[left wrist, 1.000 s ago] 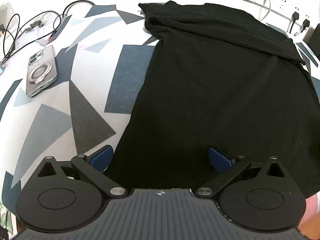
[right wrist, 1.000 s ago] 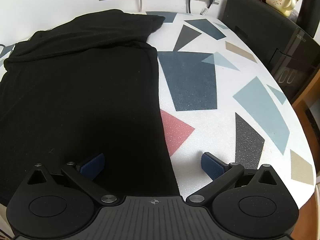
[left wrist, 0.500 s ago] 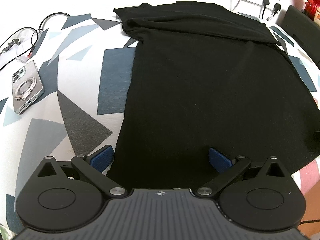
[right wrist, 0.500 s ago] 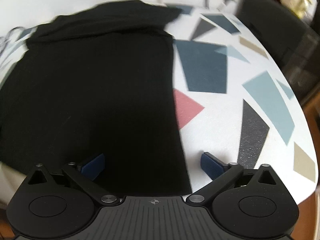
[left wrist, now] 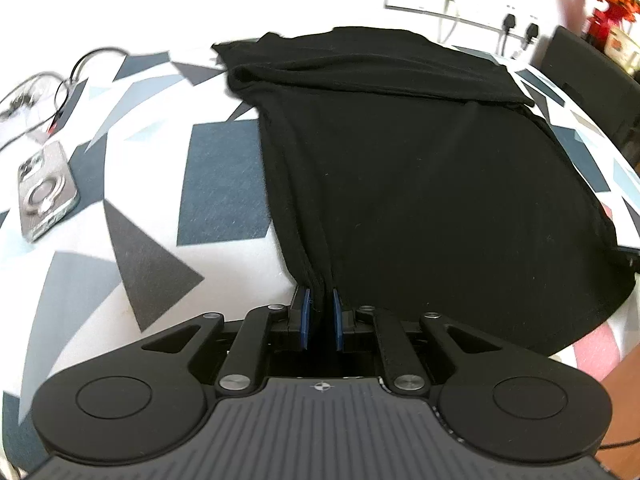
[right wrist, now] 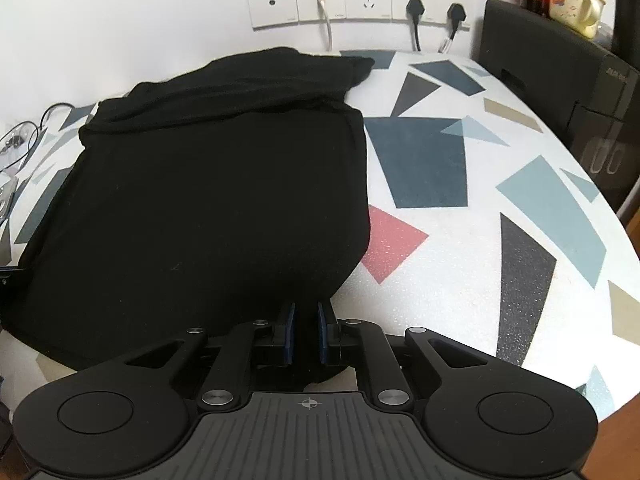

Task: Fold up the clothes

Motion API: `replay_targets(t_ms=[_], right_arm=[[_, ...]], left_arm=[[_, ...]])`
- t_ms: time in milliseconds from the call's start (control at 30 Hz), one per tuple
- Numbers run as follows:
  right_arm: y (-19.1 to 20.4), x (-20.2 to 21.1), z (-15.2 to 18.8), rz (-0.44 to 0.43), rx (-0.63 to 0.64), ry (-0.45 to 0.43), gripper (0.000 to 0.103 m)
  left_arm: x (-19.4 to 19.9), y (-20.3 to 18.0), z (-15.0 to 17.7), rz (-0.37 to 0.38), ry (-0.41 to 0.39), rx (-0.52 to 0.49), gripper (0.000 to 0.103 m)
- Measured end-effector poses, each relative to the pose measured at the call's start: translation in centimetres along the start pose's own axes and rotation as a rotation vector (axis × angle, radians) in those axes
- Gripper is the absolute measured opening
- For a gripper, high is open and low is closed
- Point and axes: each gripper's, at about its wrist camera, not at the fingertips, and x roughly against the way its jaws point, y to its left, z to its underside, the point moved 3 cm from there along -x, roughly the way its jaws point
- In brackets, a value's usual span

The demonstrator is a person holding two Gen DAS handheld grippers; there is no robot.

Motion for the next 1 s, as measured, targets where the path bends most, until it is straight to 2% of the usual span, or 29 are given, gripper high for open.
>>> replay_targets(t_ms=[133,267,367,433,533,700,1000], right_arm=[[0.9,0.2,0.2,0.043,0.067,-0.004,0.01],[1.1,0.6,0.7,0.048,0.064,0.019,0.01],[2.8,1.2,1.6,0.076,0.238,0.046,0.009],[3.6,1.4,2.2,0.101,0.299,0.045,0.009],[3.4,1.5,2.3,0.102,0.231,0.035,0.009],[2.5,1.2,1.8,0.075,0.128,0.054,0.009],[2.8,1.2,2.0,0.09,0.116,0.048,0.009]], left_arm=[[0.2,-0.1,0.2,-0.023,0.029,0.011,0.011],[1.0,-1.7,1.1,-0.098,0.048,-0.097,0.01],[1.6,-2.9,2.1,-0.111,0.058,-0.166,0.01],[1.8,-2.9,2.3,-0.095,0.067,-0.175,0.01],[2.1,-2.8,2.5,-0.071,0.08,-0.185,0.01],[2.2,-1.9,2.6,-0.037,0.086,-0.141,0.01],[2.2,-1.3,2.7,-0.012,0.082,-0.111,0.01]])
